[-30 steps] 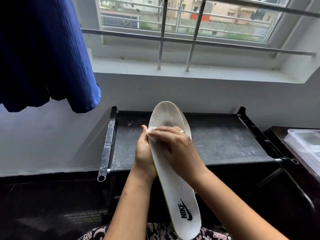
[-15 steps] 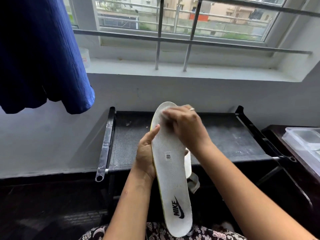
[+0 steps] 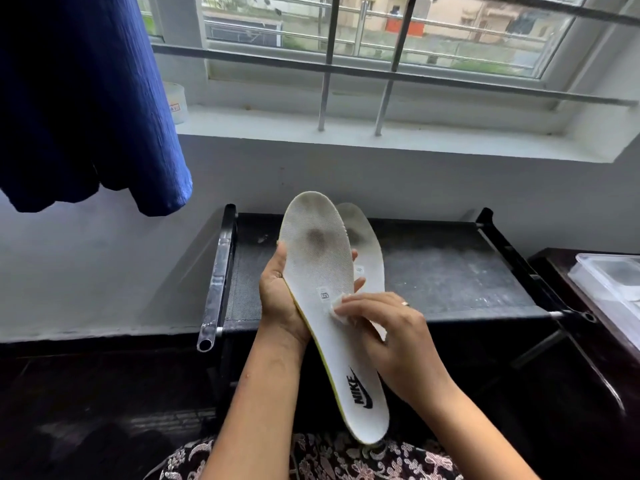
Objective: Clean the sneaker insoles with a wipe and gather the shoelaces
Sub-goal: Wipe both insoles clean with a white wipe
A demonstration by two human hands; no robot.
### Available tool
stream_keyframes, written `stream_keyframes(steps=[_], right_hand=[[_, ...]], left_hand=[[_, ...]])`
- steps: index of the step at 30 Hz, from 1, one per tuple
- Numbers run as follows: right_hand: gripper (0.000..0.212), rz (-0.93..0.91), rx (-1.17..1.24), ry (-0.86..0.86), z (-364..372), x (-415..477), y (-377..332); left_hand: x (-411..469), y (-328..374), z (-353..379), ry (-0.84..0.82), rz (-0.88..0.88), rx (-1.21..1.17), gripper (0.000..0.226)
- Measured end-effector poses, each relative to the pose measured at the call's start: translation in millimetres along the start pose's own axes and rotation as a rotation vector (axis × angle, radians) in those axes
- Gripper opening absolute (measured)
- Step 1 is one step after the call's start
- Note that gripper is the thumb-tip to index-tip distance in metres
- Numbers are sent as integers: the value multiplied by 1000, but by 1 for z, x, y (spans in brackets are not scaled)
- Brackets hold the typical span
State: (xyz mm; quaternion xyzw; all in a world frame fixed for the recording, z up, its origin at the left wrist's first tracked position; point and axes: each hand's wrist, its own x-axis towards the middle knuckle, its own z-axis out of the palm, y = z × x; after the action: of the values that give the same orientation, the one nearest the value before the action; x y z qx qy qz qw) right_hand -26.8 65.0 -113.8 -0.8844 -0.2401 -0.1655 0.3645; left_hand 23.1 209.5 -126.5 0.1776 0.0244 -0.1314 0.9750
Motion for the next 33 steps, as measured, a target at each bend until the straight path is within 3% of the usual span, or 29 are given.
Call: stream_keyframes(steps=[4, 7, 12, 15, 18, 23, 28, 33], right_hand=[[30, 255, 287, -17, -12, 0, -6], [30, 346, 377, -16, -13, 9, -16], [25, 435, 399, 183, -6, 37, -16], [20, 379, 237, 167, 0, 47, -16], [17, 213, -17, 209, 4, 64, -15], [18, 90, -11, 381, 16, 91, -12], [27, 9, 53, 200, 27, 61, -14], [34, -17, 183, -44, 17, 20, -15]], left_hand=[[-2, -3, 4, -59, 26, -38, 51], [-1, -3, 3, -76, 64, -21, 51], [-4, -14, 14, -142, -15, 146, 55], [-4, -13, 12, -124, -37, 162, 64], [-4, -7, 8, -129, -25, 168, 53], [-5, -4, 5, -112, -48, 184, 42], [-4, -2, 5, -91, -37, 34, 55], [2, -1, -1, -25, -59, 72, 65]])
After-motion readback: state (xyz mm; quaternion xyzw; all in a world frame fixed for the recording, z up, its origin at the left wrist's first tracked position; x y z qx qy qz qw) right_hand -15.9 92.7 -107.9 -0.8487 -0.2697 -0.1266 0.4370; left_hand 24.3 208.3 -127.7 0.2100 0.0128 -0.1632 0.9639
